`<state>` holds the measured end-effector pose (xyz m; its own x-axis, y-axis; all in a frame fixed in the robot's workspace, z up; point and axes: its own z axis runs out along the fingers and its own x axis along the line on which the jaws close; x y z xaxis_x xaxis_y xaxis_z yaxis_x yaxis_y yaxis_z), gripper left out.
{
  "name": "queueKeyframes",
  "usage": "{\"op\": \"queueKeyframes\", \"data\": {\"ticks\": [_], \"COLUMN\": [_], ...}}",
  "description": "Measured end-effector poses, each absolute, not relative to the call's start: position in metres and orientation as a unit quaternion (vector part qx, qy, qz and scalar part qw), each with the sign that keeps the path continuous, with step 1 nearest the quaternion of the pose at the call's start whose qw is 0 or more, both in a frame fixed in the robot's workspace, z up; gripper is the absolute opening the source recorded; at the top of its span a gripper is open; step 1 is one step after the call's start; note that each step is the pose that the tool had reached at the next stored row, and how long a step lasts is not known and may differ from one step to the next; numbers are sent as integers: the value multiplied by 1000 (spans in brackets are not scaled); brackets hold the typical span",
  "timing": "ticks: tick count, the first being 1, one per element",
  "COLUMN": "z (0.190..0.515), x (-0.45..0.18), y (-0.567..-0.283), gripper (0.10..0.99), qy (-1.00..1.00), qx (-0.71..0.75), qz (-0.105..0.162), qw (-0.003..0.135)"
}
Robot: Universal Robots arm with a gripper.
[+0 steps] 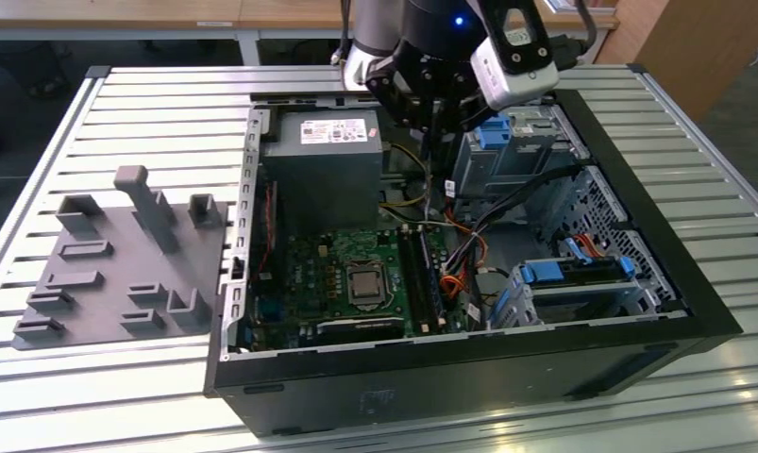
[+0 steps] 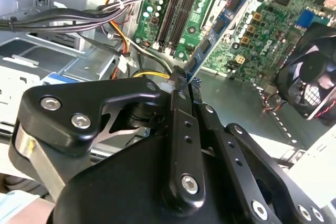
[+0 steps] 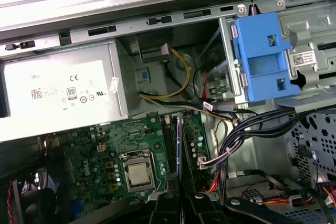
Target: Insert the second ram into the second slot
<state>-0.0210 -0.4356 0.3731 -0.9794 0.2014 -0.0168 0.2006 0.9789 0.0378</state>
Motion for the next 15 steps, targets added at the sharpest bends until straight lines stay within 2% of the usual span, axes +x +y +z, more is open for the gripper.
{"op": "queueKeyframes", "data": {"ticks": [15], "z": [360], "x": [-21], "y": [-436], "gripper": [137], "qy": [997], "qx": [68], "qz": [18], "qw": [10]}}
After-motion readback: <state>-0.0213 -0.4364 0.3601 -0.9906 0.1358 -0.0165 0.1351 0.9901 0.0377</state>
